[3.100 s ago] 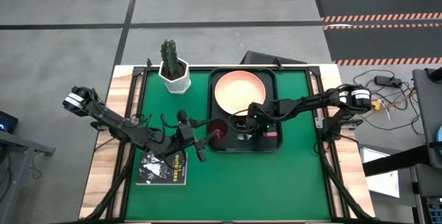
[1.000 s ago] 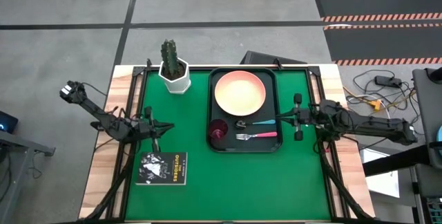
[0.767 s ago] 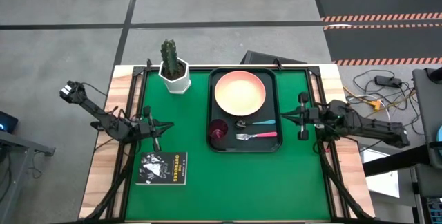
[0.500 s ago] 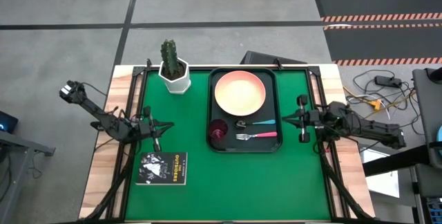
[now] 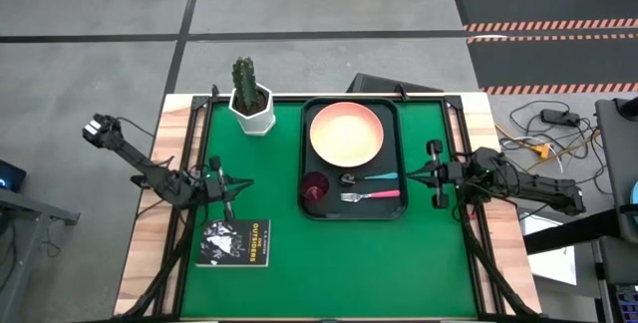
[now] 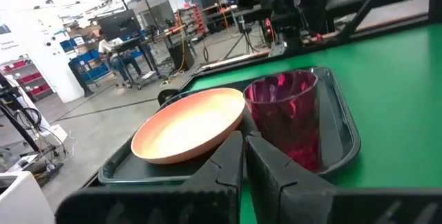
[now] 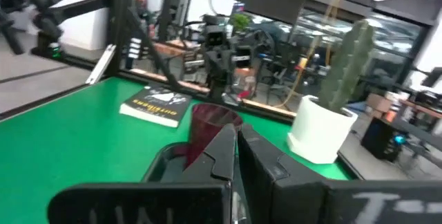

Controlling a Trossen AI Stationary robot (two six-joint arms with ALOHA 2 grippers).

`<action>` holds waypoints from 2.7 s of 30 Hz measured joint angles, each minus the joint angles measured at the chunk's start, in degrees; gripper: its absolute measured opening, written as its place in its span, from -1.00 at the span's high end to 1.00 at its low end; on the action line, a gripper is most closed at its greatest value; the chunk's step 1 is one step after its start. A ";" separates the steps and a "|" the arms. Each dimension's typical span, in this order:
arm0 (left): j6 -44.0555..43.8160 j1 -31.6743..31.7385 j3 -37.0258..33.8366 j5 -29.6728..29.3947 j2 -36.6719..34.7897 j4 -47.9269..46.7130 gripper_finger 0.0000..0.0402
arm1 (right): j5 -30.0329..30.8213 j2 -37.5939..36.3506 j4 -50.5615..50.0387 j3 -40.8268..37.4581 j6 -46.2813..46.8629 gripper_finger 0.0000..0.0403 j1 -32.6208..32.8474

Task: Pick and place plate/cup/fork/spoon on tray
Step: Return to Home Position

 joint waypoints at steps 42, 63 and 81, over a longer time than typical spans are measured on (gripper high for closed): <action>0.00 -0.02 -0.09 0.09 18.08 0.00 1.00 | 4.37 2.43 -0.84 0.02 7.79 0.96 0.00; 0.00 -0.02 -0.09 0.09 26.27 0.00 1.00 | 4.65 2.73 -3.71 -0.09 7.77 0.96 0.00; 0.01 -0.02 0.08 0.06 27.02 0.11 1.00 | 4.56 2.71 -3.86 -0.09 7.77 0.96 0.00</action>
